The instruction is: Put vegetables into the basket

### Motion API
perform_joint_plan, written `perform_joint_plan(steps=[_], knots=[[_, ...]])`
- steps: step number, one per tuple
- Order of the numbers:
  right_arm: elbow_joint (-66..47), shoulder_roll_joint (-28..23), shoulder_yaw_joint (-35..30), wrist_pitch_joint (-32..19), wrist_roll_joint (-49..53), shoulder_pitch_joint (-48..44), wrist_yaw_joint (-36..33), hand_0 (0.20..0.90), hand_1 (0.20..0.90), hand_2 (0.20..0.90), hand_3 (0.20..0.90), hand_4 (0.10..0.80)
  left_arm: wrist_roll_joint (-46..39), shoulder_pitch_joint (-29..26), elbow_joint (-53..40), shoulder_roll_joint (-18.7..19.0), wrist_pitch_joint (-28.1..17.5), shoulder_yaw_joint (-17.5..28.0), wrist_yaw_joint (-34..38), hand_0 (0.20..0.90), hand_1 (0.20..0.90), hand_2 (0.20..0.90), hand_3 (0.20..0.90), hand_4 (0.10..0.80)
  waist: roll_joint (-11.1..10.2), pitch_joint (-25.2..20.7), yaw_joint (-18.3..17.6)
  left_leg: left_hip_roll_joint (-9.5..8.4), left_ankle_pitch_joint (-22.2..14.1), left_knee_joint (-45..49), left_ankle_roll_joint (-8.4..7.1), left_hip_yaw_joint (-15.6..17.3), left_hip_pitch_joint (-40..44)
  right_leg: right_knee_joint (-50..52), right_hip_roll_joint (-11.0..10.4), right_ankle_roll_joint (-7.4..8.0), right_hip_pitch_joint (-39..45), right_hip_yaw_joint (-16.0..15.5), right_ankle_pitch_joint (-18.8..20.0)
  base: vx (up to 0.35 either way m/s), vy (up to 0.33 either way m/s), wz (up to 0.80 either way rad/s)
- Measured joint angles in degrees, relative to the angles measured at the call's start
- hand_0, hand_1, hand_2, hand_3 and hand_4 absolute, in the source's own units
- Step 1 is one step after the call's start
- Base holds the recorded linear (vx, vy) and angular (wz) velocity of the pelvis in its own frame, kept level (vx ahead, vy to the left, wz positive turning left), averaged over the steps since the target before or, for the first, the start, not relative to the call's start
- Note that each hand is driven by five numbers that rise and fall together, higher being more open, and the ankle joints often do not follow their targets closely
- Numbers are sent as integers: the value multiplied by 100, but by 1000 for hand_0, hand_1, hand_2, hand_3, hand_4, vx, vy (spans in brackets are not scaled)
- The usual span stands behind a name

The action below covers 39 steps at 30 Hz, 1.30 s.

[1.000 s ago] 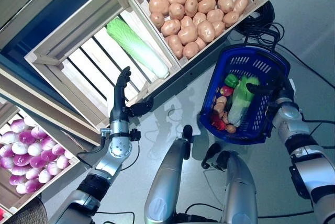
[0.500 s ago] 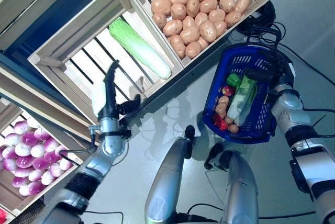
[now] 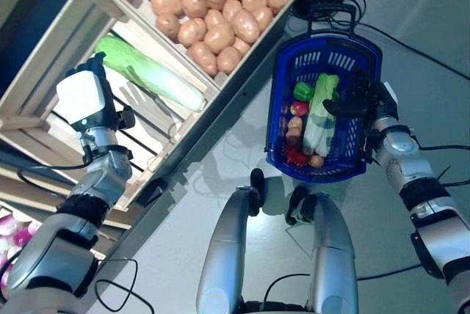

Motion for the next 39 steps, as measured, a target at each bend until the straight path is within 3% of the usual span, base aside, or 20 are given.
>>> perform_joint_plan(steps=[14,26,32,39], knots=[[-72,-487,316,-122,0,-76,336,900,900,900,900,800,552,-773,683,-3,18,-682,-380,900,900,900,900,800,-4,0,-83,-12,54,-5,-23,-1,-675,60,3,-20,-715,31,10,-5,44,1],[151,-492,365,-146,6,-428,442,900,900,900,900,800,890,-1439,875,-3,122,-927,-514,900,900,900,900,800,-10,-2,-94,-56,98,4,-23,-51,-1094,93,-71,-18,-1087,-57,21,-16,31,5],[274,-585,427,-217,19,-649,456,900,900,900,900,800,1271,-1907,1082,16,247,-1403,-474,900,900,900,900,800,-11,-2,-75,-92,130,-17,-7,-78,-1292,94,-102,-19,-1270,-85,20,-6,32,4],[313,-627,589,-254,20,-999,457,900,900,900,900,800,2281,-2454,1141,179,467,-2001,-977,900,900,900,900,800,-15,-3,-102,-175,210,-100,13,-120,-1554,89,-177,8,-1524,-124,38,-16,23,8]])
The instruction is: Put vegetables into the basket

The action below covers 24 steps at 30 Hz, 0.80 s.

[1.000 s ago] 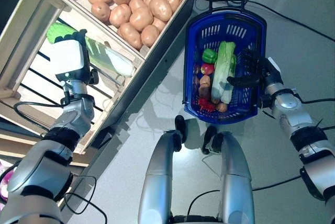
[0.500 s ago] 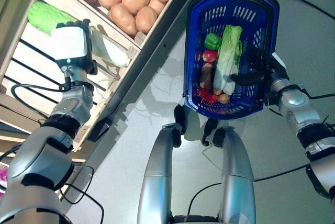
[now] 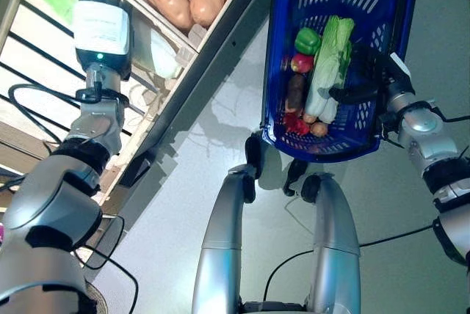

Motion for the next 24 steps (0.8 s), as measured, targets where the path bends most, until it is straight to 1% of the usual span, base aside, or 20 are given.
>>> perform_joint_plan(steps=[3,9,12,17,19,20,21,22,23,24], knots=[[74,-17,41,-28,5,-85,0,900,900,900,900,800,719,-156,-6,112,43,-259,-188,900,900,900,900,800,-2,0,16,-10,21,0,26,1,-118,0,-9,5,-121,-4,4,-10,-2,1],[236,-21,213,-62,11,-107,58,900,900,900,900,800,1904,-316,-219,521,-102,-551,-455,900,900,900,900,800,-14,-3,23,-26,37,-97,5,-1,-124,-60,-16,31,-134,-6,20,3,-4,1],[295,-21,215,-101,11,-123,80,900,900,900,900,800,2085,-430,-270,657,-219,-713,-486,900,900,900,900,800,-18,-5,22,-35,52,-124,11,-1,-124,-85,-14,50,-134,-4,34,0,0,0],[295,-25,214,-112,14,-151,79,900,900,900,900,800,2076,-586,-476,939,-503,-927,-493,900,900,900,900,800,-21,-6,31,-45,60,-165,15,2,-132,-139,-14,74,-137,-5,58,0,0,0],[294,-25,214,-112,14,-151,78,900,900,900,900,800,2044,-610,-539,1016,-621,-930,-465,900,900,900,900,800,-21,-6,38,-48,52,-164,27,2,-143,-152,-14,83,-140,-5,63,0,0,0],[294,-25,214,-112,14,-151,78,900,900,900,900,800,1748,-657,-645,1102,-722,-1000,-473,695,695,695,695,664,-22,-6,37,-52,49,-163,32,-2,-154,-157,-13,88,-144,-4,65,0,0,0],[294,-27,214,-112,14,-151,78,900,900,900,900,800,1611,-672,-692,1137,-760,-1040,-479,526,526,526,526,551,-22,-6,36,-55,48,-161,34,-4,-159,-157,-13,90,-146,-3,66,0,0,0],[294,-30,214,-112,15,-150,77,900,900,900,900,800,1174,-689,-768,1165,-821,-1074,-481,300,300,300,300,400,-22,-6,38,-63,45,-158,44,-3,-160,-157,-12,98,-146,13,70,0,0,0],[293,-30,214,-112,16,-151,77,900,900,900,900,800,1012,-688,-801,1163,-825,-1085,-488,300,300,300,300,400,-22,-6,39,-66,46,-157,52,-3,-160,-156,-9,102,-146,24,71,0,0,0],[295,-31,211,-112,17,-150,77,900,900,900,900,800,421,-683,-892,1152,-828,-1113,-510,300,300,300,300,400,-23,-6,41,-69,47,-142,82,-3,-160,-145,-2,106,-146,45,71,0,0,0]])
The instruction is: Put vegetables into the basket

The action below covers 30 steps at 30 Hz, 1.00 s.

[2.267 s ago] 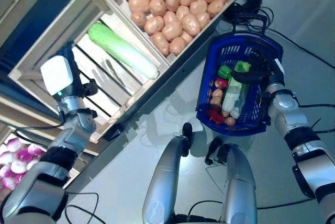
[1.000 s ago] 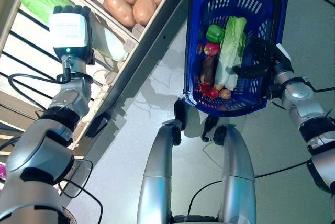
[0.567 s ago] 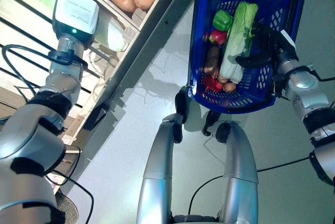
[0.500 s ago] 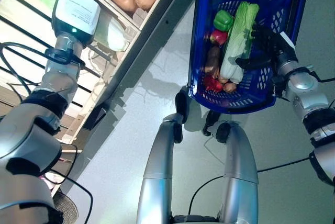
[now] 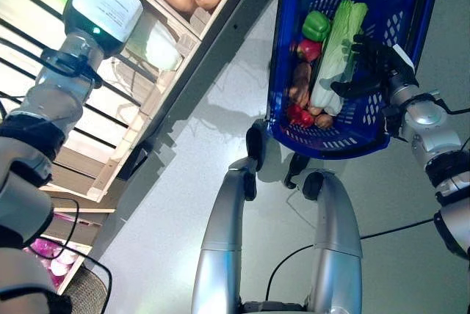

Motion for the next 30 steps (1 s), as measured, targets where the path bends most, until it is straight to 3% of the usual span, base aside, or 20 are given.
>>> perform_joint_plan(steps=[3,5,8,18,23,30], knots=[[-2,1,-5,-9,1,0,1,900,900,900,900,800,-943,37,-46,-106,-5,75,113,300,300,300,300,400,-19,3,-5,-9,12,30,36,-4,-1,25,4,8,3,12,4,0,0,0],[1,-1,-23,-11,1,0,1,900,900,900,900,800,-1054,67,25,-101,-38,74,116,300,300,300,300,400,-19,3,-23,-12,8,65,44,-3,-1,47,5,11,6,21,6,-16,-11,-2],[-2,-1,-36,-17,0,5,2,900,900,900,900,800,-1395,363,305,-330,-152,606,209,300,300,300,300,400,-23,4,-66,-9,-1,196,58,-13,1,129,10,11,19,44,6,-48,-18,-1],[-71,-1,-61,-119,-6,6,-4,900,900,900,900,800,-1937,1071,507,-629,-418,1364,413,300,300,300,300,400,-127,1,-99,20,-69,507,102,55,284,519,-2,-46,249,223,-44,-51,-8,0],[-204,-1,-60,-121,-11,51,-3,900,900,900,900,800,-1980,1249,508,-681,-592,1424,410,300,300,300,300,400,-183,0,-39,71,-69,502,101,136,518,562,-5,-55,441,267,-50,2,-3,1],[-630,-4,-65,-121,-10,432,26,900,900,900,900,800,-1915,1888,380,-663,-1233,1655,265,300,300,300,300,400,-318,6,-2,54,-216,497,104,175,1432,530,-38,-25,1368,274,-227,11,-2,0]])
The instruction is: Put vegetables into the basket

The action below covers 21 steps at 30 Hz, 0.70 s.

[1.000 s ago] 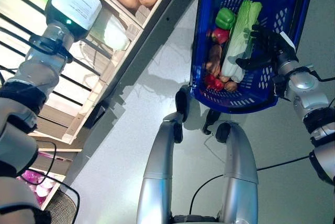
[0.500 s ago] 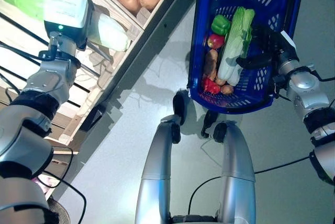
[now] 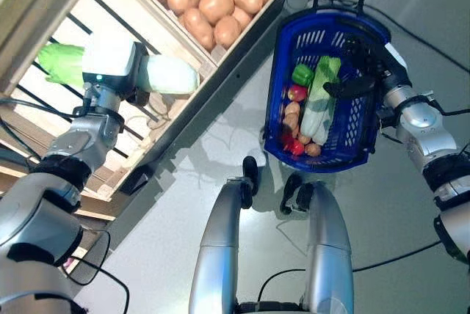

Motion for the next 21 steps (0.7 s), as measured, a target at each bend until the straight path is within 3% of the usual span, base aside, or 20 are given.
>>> perform_joint_plan(steps=[6,10,13,17,21], knots=[[-623,-4,-30,9,4,609,21,900,900,900,900,800,48,594,-802,164,-565,210,-187,300,300,300,300,400,-120,-13,15,-75,-45,-336,-40,-1,920,-265,-27,69,882,0,-102,86,-9,0],[-1211,123,-433,96,4,1354,151,900,900,900,900,800,-1095,1513,-1325,135,-947,1302,-589,300,300,300,300,400,-197,-60,60,-120,-78,-724,-118,-65,1763,-661,-34,123,1752,-125,-168,139,-26,-1],[-1318,323,-755,180,-10,1642,230,900,900,900,900,800,-1759,1717,-1348,80,-982,1914,-959,300,300,300,300,400,-260,-116,210,-142,-58,-1032,-158,-98,2200,-950,-12,136,2180,-186,-170,184,-14,-3],[-1823,851,-1046,466,-17,2392,296,900,900,900,900,800,-3230,2484,-1516,-610,-769,3167,-1591,300,300,300,300,400,-254,-692,345,-174,-29,-1694,-195,-168,2901,-1679,70,231,2927,-340,-113,155,-29,5],[-2248,1449,-1136,530,-16,3021,413,900,900,900,900,800,-4535,3134,-1787,-1374,-651,3797,-1923,300,300,300,300,400,-244,-1131,458,-201,26,-2436,-216,-252,3691,-2587,248,421,3762,-431,52,119,-23,2]])
